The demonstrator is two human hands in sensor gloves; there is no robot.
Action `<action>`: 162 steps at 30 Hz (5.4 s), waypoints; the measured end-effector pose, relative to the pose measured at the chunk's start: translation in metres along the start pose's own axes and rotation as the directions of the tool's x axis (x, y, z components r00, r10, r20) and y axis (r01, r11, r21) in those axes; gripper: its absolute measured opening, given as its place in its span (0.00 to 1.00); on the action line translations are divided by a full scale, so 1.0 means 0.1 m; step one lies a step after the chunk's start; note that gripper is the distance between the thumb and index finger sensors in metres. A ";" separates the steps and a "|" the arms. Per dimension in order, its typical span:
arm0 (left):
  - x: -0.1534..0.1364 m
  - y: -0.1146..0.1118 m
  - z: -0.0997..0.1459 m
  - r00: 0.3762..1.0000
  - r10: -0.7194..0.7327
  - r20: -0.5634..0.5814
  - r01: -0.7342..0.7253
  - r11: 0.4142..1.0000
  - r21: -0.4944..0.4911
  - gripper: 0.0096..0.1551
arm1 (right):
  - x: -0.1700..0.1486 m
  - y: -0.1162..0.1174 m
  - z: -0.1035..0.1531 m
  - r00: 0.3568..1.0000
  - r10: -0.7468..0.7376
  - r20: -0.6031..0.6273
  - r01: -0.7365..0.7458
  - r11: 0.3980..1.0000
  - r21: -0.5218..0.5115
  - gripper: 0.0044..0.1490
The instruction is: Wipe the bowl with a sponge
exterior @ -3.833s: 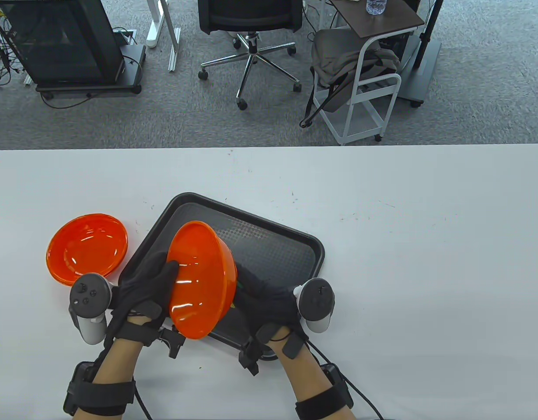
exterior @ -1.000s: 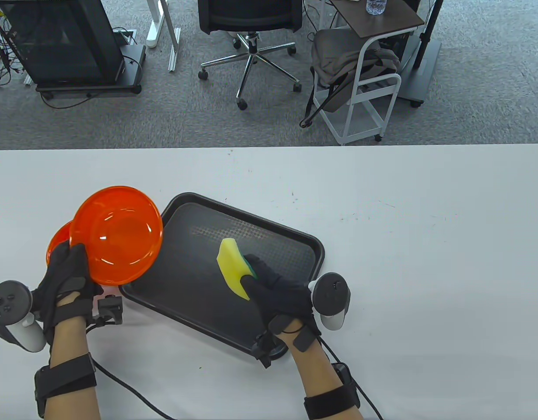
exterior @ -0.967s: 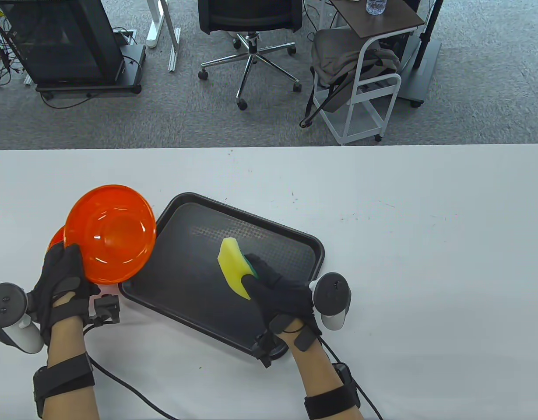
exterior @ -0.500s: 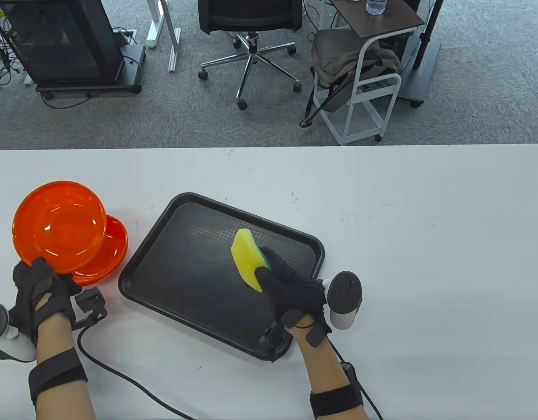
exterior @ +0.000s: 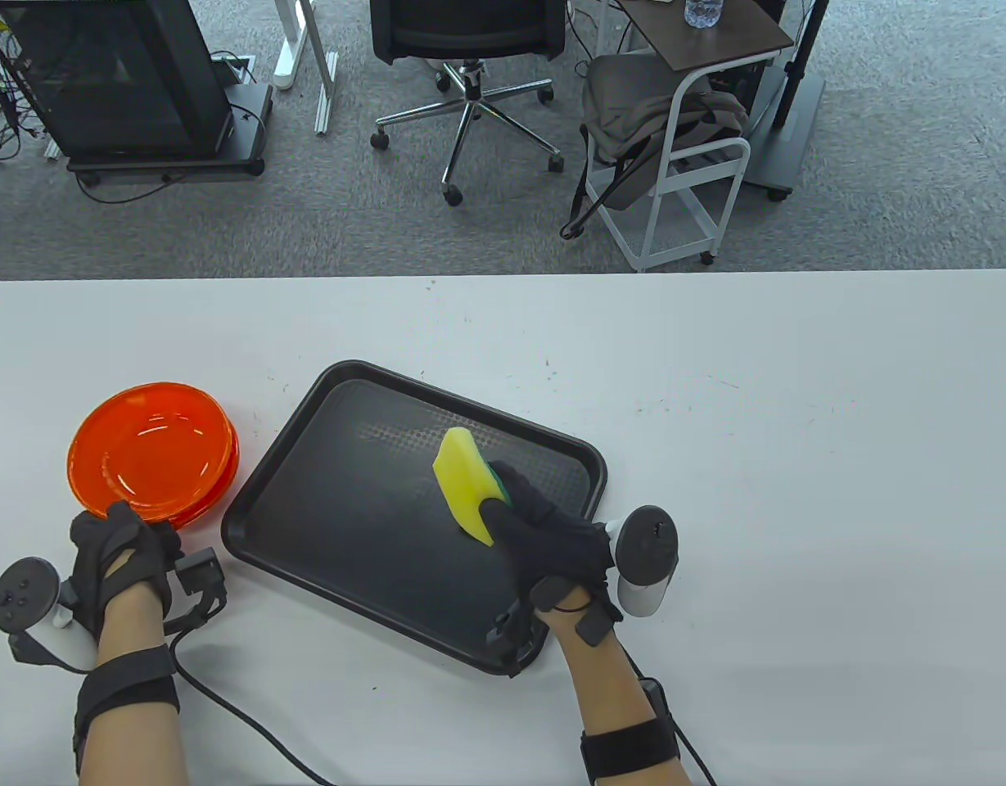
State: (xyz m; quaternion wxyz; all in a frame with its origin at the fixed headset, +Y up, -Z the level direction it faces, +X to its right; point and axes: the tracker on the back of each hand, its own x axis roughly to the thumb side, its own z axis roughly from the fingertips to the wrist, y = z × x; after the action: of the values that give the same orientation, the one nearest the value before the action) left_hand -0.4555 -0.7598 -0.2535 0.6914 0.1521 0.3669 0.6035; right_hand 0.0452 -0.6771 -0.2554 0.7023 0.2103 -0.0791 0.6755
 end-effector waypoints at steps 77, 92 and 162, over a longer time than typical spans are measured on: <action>0.93 -0.99 1.19 0.399 -0.350 0.848 0.793 0.595 -0.127 0.46 | -0.15 -0.75 0.07 0.675 0.711 -0.196 -0.720 0.693 0.032 0.31; 0.93 -0.99 1.19 0.426 -0.333 0.841 0.783 0.601 -0.159 0.46 | -0.63 -1.19 0.31 -0.101 0.927 -0.361 -0.919 0.053 0.391 0.30; 0.88 -1.07 1.21 0.417 -0.369 0.830 0.812 0.562 -0.158 0.46 | 0.10 0.39 0.00 0.279 0.941 0.193 -0.946 0.234 0.224 0.44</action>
State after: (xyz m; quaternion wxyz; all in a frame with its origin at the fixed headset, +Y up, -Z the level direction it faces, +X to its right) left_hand -0.2944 -0.6722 -0.2694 0.9593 0.0237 -0.0936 0.2652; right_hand 0.0074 -0.6684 -0.2441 0.1141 0.2282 -0.0937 0.9623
